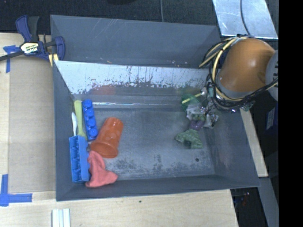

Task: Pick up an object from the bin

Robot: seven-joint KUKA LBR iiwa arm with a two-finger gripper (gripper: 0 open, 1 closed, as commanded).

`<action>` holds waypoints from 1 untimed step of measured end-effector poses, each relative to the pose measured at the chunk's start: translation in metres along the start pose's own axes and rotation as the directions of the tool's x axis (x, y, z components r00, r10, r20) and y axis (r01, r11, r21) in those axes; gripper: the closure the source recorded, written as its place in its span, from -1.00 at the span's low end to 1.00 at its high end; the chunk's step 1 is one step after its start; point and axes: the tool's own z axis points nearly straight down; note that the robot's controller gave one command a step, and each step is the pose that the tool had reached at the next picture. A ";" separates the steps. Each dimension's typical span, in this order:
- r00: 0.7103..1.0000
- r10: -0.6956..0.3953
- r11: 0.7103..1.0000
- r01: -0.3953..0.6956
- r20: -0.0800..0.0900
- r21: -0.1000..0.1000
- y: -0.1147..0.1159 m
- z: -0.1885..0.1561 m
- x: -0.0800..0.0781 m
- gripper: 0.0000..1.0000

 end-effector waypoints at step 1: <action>0.996 0.085 0.996 -0.085 0.000 -0.001 -0.004 -0.061 0.002 1.00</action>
Offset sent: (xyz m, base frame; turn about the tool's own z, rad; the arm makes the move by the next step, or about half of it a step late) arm -0.0084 -0.0075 0.0784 -0.0250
